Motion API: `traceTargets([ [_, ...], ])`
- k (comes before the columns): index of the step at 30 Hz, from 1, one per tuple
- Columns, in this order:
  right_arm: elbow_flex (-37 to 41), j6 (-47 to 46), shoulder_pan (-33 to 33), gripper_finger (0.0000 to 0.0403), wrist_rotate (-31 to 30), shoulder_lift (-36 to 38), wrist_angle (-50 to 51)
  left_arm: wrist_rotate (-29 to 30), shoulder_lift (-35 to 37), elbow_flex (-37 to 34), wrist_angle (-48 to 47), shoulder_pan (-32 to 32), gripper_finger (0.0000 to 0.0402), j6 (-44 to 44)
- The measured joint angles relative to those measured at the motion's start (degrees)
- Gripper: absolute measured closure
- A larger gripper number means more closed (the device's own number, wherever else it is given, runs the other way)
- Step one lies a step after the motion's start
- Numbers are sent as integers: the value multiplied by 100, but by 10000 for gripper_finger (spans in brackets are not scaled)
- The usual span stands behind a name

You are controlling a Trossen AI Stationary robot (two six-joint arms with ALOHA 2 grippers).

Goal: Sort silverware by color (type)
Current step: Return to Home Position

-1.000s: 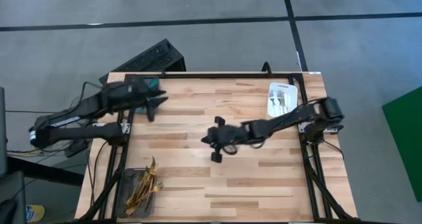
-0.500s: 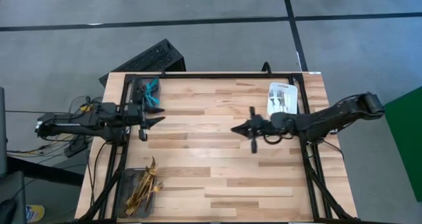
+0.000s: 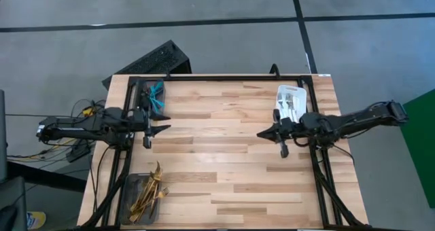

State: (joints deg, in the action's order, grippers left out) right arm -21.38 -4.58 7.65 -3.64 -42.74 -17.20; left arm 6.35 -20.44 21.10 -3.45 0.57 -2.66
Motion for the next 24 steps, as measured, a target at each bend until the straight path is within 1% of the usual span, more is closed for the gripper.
traceTargets([
  [3, 194, 11, 44, 390, 35, 332, 18, -43, -3, 0, -195, -1, 278, 27],
  [6, 513, -24, 45, 390, 16, 683, -187, -148, -1, -7, -207, -5, 278, 28],
  [8, 786, -87, 45, 390, -63, 926, -422, -160, 1, -118, -18, -33, 278, 26],
  [11, 1191, -101, 40, 390, -72, 1289, -849, -162, -1, -469, 579, -77, 278, 2],
  [14, 1421, -132, 0, 390, -73, 1672, -867, -154, 0, -741, 939, -86, 278, -6],
  [16, 1530, -229, -59, 390, -70, 1966, -758, -30, 82, -797, 882, -86, 278, -10],
  [18, 1592, -323, -115, 390, -57, 2275, -356, 92, 252, -828, 723, -86, 278, -11],
  [21, 1641, -547, -188, 390, -51, 2794, 353, 136, 670, -831, 479, -88, 278, -31],
  [24, 1641, -666, -237, 390, -50, 3220, 734, 93, 1165, -831, 276, -91, 278, -27],
])
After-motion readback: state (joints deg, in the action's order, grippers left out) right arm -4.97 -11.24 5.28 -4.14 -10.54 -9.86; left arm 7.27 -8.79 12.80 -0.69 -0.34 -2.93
